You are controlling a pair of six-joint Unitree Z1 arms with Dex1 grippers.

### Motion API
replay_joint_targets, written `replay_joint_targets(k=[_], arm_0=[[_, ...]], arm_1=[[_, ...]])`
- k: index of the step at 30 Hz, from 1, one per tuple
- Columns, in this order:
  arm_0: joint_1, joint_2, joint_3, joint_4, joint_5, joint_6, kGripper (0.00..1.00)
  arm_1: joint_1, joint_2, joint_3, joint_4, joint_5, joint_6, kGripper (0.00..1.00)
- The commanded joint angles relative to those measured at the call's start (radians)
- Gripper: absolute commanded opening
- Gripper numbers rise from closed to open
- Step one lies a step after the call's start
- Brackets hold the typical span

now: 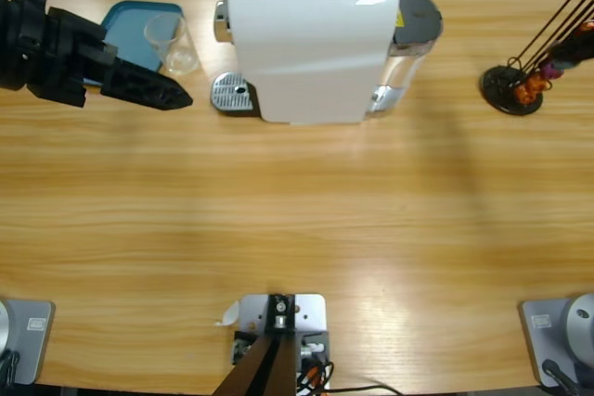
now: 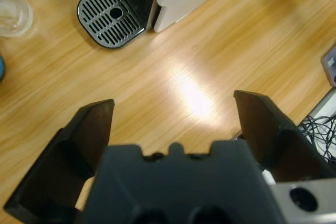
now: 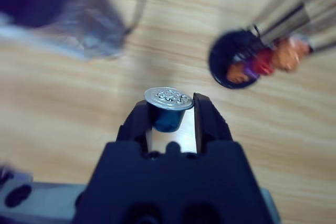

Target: Pour coffee

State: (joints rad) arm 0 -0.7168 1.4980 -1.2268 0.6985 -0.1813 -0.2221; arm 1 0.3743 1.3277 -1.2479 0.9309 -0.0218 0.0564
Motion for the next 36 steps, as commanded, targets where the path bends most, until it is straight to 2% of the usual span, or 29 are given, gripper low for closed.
replay_joint_targets(k=[1, 2, 6, 12, 16, 22, 28, 36], arm_0=[[0.005, -0.083, 0.059, -0.017, -0.015, 0.004, 0.987], [0.005, -0.095, 0.065, -0.019, -0.014, 0.004, 0.987], [0.005, -0.153, 0.078, -0.027, -0.007, 0.004, 0.987], [0.013, -0.243, 0.128, -0.028, 0.023, 0.004, 0.987], [0.044, -0.324, 0.173, -0.043, 0.026, 0.006, 0.987], [0.11, -0.405, 0.246, -0.07, 0.025, 0.007, 0.99], [0.111, -0.401, 0.27, -0.086, 0.017, 0.01, 0.987], [0.111, -0.387, 0.271, -0.114, 0.016, 0.021, 0.987]], arm_1=[[0.361, 0.078, -0.415, 0.298, -0.022, -0.24, 0.104], [0.407, 0.111, -0.486, 0.324, -0.026, -0.287, 0.053], [0.532, 0.249, -0.718, 0.365, -0.037, -0.367, 0.052], [0.641, 0.442, -0.844, 0.359, -0.096, -0.487, 0.053], [0.654, 0.558, -0.941, 0.345, -0.205, -0.567, 0.057], [0.66, 0.676, -1.056, 0.312, -0.272, -0.641, 0.058], [0.656, 0.761, -1.095, 0.278, -0.278, -0.679, 0.07], [0.614, 0.797, -1.087, 0.265, -0.271, -0.695, 0.075]])
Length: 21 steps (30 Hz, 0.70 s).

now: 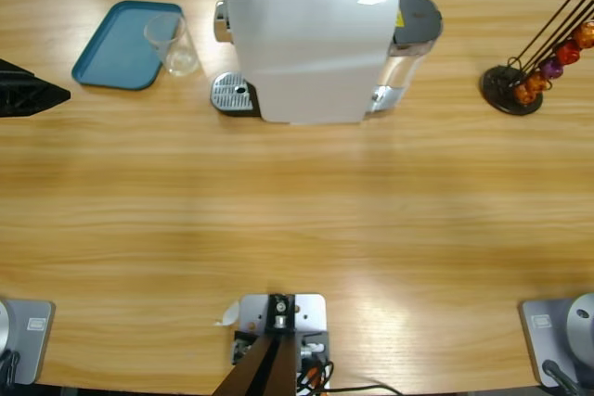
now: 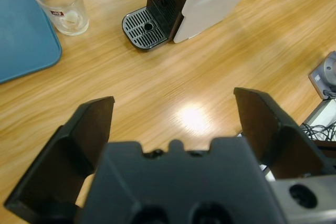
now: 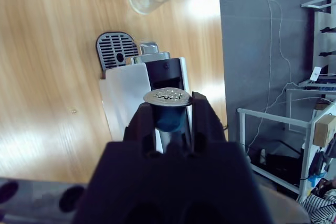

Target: Pour coffee

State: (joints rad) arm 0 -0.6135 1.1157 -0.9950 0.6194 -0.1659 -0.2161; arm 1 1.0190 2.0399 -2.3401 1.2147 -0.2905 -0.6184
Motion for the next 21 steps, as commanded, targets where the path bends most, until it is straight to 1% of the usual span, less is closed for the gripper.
replay_joint_targets(k=[1, 4, 10, 14, 21], arm_0=[[0.008, -0.004, 0.039, -0.038, 0.0, 0.015, 0.987], [0.008, -0.005, 0.044, -0.04, 0.0, 0.015, 0.987], [0.008, -0.003, 0.05, -0.055, 0.001, 0.014, 0.987], [0.008, 0.008, 0.059, -0.075, 0.002, 0.013, 0.987], [0.009, 0.01, 0.074, -0.093, 0.002, 0.012, 0.987]], arm_1=[[-0.034, 0.091, 0.005, -0.021, 0.0, -0.02, 0.075], [-0.054, 0.107, 0.005, -0.025, -0.001, -0.02, 0.075], [-0.094, 0.134, 0.016, -0.029, 0.029, -0.02, 0.075], [-0.096, 0.131, 0.016, -0.028, 0.066, -0.015, 0.075], [-0.096, 0.132, 0.028, -0.027, 0.093, -0.011, 0.075]])
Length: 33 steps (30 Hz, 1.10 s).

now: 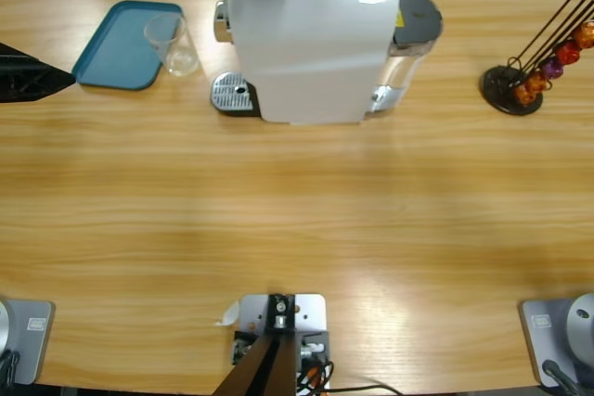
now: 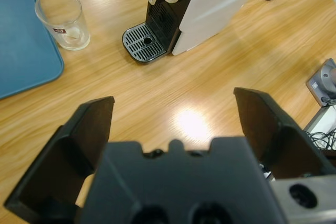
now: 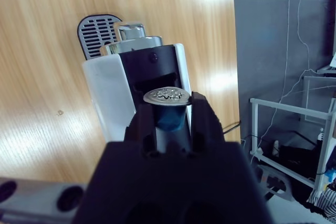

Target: Pour coffee

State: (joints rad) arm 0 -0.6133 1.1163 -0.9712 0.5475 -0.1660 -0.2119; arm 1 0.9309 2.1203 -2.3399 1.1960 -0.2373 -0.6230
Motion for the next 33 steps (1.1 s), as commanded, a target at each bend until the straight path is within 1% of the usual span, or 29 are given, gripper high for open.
replay_joint_targets(k=[1, 10, 11, 12, 13, 19, 21, 22, 23, 25, 26, 29, 30, 33], arm_0=[[0.01, 0.007, 0.053, -0.021, 0.002, 0.008, 0.987], [0.018, -0.001, 0.057, -0.023, 0.002, 0.008, 0.987], [0.018, -0.001, 0.057, -0.023, 0.002, 0.008, 0.987], [0.018, -0.001, 0.057, -0.023, 0.002, 0.008, 0.987], [0.018, 0.0, 0.057, -0.023, 0.002, 0.008, 0.987], [0.021, -0.001, 0.06, -0.023, 0.002, 0.008, 0.987], [0.023, -0.001, 0.06, -0.023, 0.002, 0.008, 0.987], [0.023, -0.001, 0.06, -0.024, 0.002, 0.008, 0.987], [0.023, 0.0, 0.06, -0.025, 0.002, 0.008, 0.987], [0.023, 0.0, 0.062, -0.027, 0.002, 0.008, 0.987], [0.023, 0.0, 0.063, -0.028, 0.002, 0.008, 0.987], [0.023, -0.001, 0.065, -0.028, 0.002, 0.008, 0.987], [0.023, -0.001, 0.065, -0.028, 0.002, 0.008, 0.987], [0.023, -0.004, 0.068, -0.028, 0.002, 0.007, 0.987]], arm_1=[[-0.007, 0.053, 0.031, -0.009, 0.041, -0.005, 0.075], [-0.009, 0.055, 0.068, -0.013, 0.052, -0.004, 0.081], [-0.009, 0.056, 0.068, -0.014, 0.052, -0.004, 0.12], [-0.009, 0.056, 0.068, -0.015, 0.052, -0.002, 0.182], [-0.009, 0.058, 0.068, -0.015, 0.052, -0.001, 0.195], [-0.017, 0.068, 0.068, -0.02, 0.044, -0.001, 0.191], [-0.017, 0.07, 0.068, -0.024, 0.044, -0.001, 0.196], [-0.017, 0.07, 0.068, -0.024, 0.042, -0.001, 0.22], [-0.017, 0.07, 0.068, -0.026, 0.039, -0.001, 0.328], [-0.017, 0.07, 0.067, -0.027, 0.038, -0.001, 0.618], [-0.017, 0.069, 0.067, -0.027, 0.038, -0.001, 0.723], [-0.017, 0.069, 0.067, -0.027, 0.039, -0.001, 0.956], [-0.017, 0.067, 0.067, -0.027, 0.038, -0.001, 0.995], [-0.017, 0.058, 0.065, -0.027, 0.018, -0.001, 1.0]])
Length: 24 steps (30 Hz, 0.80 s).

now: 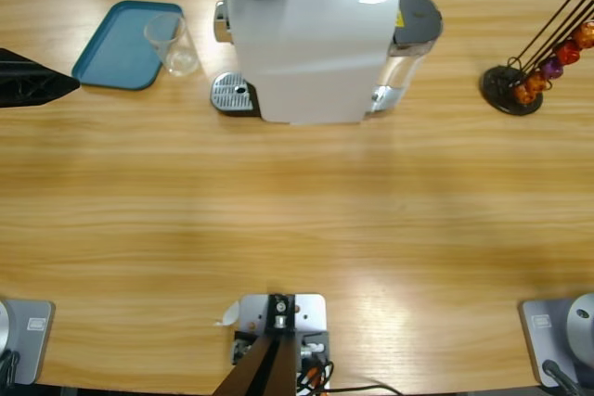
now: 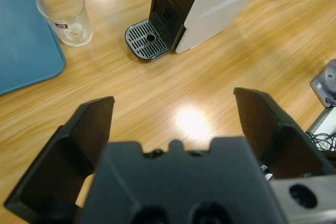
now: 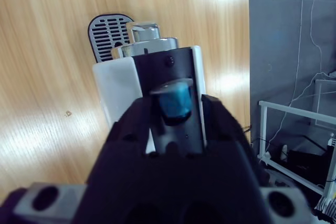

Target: Pour coffee

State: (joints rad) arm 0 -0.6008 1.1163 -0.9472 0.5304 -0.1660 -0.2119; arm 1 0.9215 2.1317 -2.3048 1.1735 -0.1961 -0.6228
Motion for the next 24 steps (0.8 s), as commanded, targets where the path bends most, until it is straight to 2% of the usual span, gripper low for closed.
replay_joint_targets(k=[1, 3, 4, 5, 6, 8, 9, 11, 13, 15, 17, 19, 24], arm_0=[[0.01, -0.004, 0.045, -0.01, 0.002, 0.006, 0.987], [0.01, -0.004, 0.045, -0.012, 0.002, 0.006, 0.987], [0.01, -0.004, 0.045, -0.015, 0.002, 0.006, 0.987], [0.01, -0.003, 0.045, -0.02, 0.002, 0.006, 0.987], [0.01, -0.001, 0.045, -0.026, 0.002, 0.006, 0.987], [0.01, 0.003, 0.043, -0.041, 0.002, 0.005, 0.987], [0.01, 0.004, 0.042, -0.048, 0.001, 0.005, 0.987], [0.01, 0.005, 0.038, -0.053, -0.002, 0.005, 0.987], [0.01, 0.0, 0.037, -0.053, -0.01, 0.005, 0.987], [0.009, -0.009, 0.038, -0.053, -0.021, 0.005, 0.987], [0.007, -0.016, 0.04, -0.053, -0.028, 0.005, 0.987], [0.001, -0.016, 0.037, -0.053, -0.03, 0.004, 0.987], [-0.012, -0.013, 0.029, -0.053, -0.031, 0.003, 0.987]], arm_1=[[-0.007, 0.04, 0.026, -0.005, -0.03, -0.002, 1.0], [-0.004, 0.014, 0.006, -0.005, -0.035, 0.001, 0.998], [0.001, -0.003, -0.011, -0.004, -0.03, 0.011, 0.972], [0.013, -0.022, -0.028, -0.002, -0.016, 0.026, 0.896], [0.031, -0.042, -0.042, 0.002, 0.006, 0.048, 0.767], [0.072, -0.07, -0.051, 0.022, 0.055, 0.138, 0.422], [0.093, -0.078, -0.051, 0.037, 0.075, 0.212, 0.324], [0.134, -0.094, -0.047, 0.068, 0.105, 0.413, 0.012], [0.144, -0.102, -0.047, 0.115, 0.09, 0.492, 0.0], [0.145, -0.121, -0.043, 0.182, 0.067, 0.644, 0.0], [0.145, -0.175, 0.058, 0.19, 0.052, 0.798, 0.0], [0.144, -0.237, 0.196, 0.181, -0.011, 0.97, 0.0], [0.102, -0.473, 0.602, -0.084, -0.026, 1.165, 0.0]])
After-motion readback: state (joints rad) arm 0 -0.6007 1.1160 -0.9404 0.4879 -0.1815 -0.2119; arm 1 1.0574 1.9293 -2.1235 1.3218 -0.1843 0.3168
